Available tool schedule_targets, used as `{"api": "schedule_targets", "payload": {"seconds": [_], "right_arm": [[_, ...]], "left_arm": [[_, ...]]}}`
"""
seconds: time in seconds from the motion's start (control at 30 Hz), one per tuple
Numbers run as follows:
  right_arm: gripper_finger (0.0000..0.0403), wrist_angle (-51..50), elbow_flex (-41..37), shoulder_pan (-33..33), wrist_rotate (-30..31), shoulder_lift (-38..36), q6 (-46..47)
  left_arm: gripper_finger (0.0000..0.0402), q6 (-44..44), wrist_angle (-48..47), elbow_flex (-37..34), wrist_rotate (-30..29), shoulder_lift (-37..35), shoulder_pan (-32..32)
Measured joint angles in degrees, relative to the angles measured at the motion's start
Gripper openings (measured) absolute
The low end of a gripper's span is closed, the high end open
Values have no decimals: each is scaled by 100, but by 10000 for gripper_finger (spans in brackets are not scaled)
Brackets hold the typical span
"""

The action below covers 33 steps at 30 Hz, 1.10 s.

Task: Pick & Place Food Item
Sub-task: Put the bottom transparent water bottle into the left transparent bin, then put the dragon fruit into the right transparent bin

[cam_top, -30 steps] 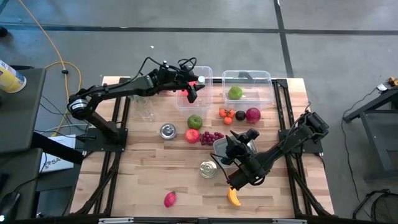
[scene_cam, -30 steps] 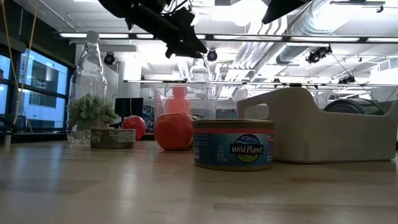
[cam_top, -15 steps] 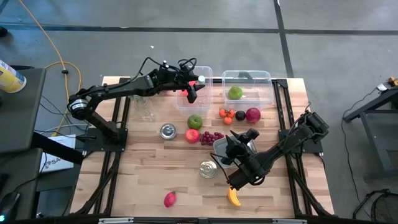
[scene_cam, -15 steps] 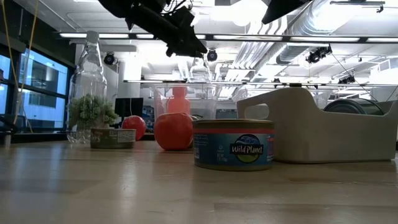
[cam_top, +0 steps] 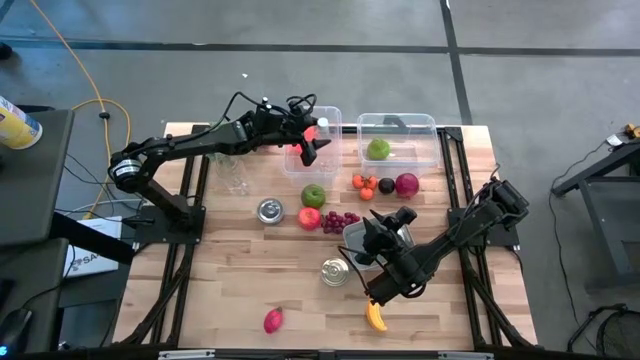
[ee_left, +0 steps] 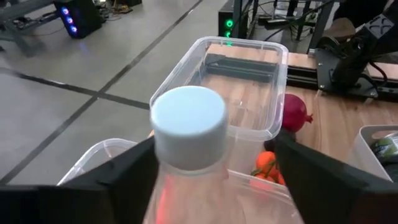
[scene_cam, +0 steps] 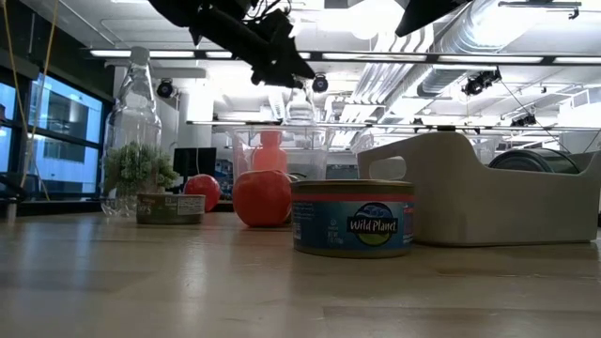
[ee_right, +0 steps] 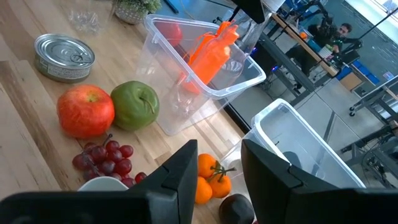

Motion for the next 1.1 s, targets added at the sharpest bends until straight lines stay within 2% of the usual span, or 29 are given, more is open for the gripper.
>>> {"api": "schedule_targets", "payload": {"seconds": [0.1, 0.2, 0.4, 0.5, 0.63, 0.77, 0.83, 1.0, 1.1], "right_arm": [[113, 0, 0, 0, 0, 0, 0], [113, 2, 0, 0, -1, 0, 0], [113, 37, 0, 0, -47, 0, 0], [113, 74, 0, 0, -141, 0, -2], [113, 96, 0, 2, -179, 0, -2], [113, 173, 0, 5, -282, 0, 0], [113, 179, 0, 9, -360, 0, 0], [113, 206, 0, 9, -552, 0, -2], [113, 295, -1, 9, -591, 0, 0]], "left_arm": [[355, -203, 15, 0, -46, -2, 0], [378, -248, 52, -9, -163, -83, 0], [385, -211, 174, -9, -162, -287, 0], [386, 132, 205, -9, -162, -442, 0], [386, 239, 91, -9, -162, -754, -204], [386, 1275, -491, -7, -184, -1275, -940], [386, 1594, -799, -7, -438, -1509, -1457], [386, 1404, -1669, -2, -1552, -1939, -2835], [386, 1228, -2278, 0, -1684, -2006, -3576]]}}
